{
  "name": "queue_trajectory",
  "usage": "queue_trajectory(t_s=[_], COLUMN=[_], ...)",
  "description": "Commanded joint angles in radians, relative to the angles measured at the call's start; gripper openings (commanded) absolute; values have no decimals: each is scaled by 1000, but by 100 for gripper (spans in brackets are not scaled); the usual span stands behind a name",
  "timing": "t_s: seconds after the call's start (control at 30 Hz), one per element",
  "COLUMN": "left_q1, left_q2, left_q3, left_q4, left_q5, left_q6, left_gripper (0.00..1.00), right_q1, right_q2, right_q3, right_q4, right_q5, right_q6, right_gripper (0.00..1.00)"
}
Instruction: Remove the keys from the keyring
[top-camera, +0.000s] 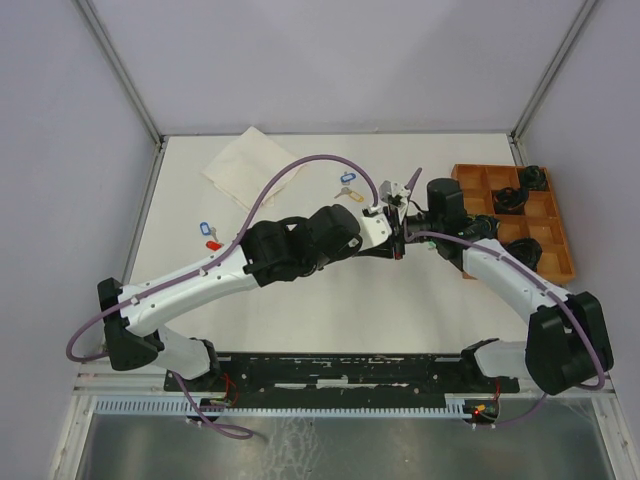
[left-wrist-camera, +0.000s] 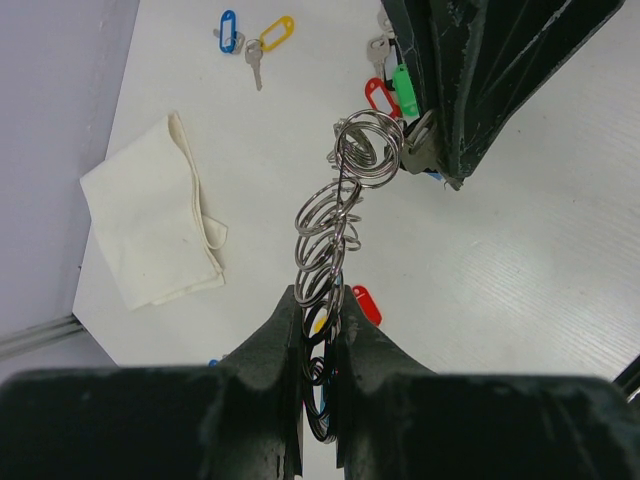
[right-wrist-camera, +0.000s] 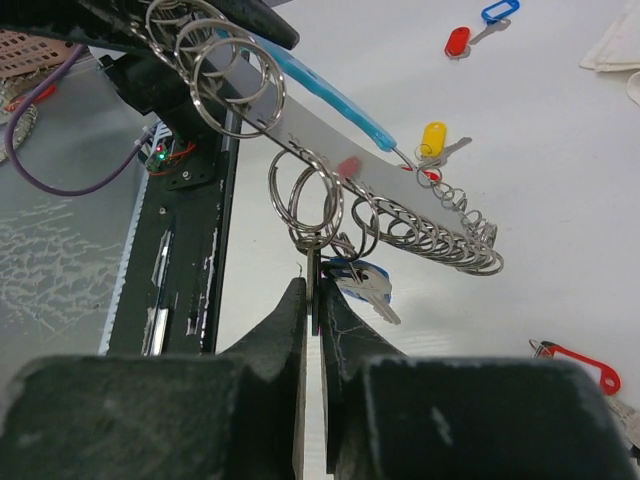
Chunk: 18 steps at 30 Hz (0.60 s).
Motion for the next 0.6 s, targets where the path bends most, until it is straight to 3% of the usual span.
queue_trajectory(t_s=[0.0,0.17,0.3,0.4,0.57], left_q1=[-1,-2,-1,-2,-1], left_q2=[-46,-48,-53,-57,-65], left_q3=[5,4,-9,-27,-65], left_q4=[64,63,64,75,108], left_q5=[-16,-27,-60,-70,-70], left_q6=[-29,-28,-32,-32,-34], left_gripper=[3,3,3,3,3], right_q1=[-5,-4,-10,-18,-20], right_q2=[39,51,42,67,123], right_q3=[55,71,201,295,400], right_q4=[-9,-53,-522,-793,-969], right_q5=[-58,-58,-64,-66,27], right_q6=[24,5,-412,-629,-695], right_gripper=[11,1,1,1,1])
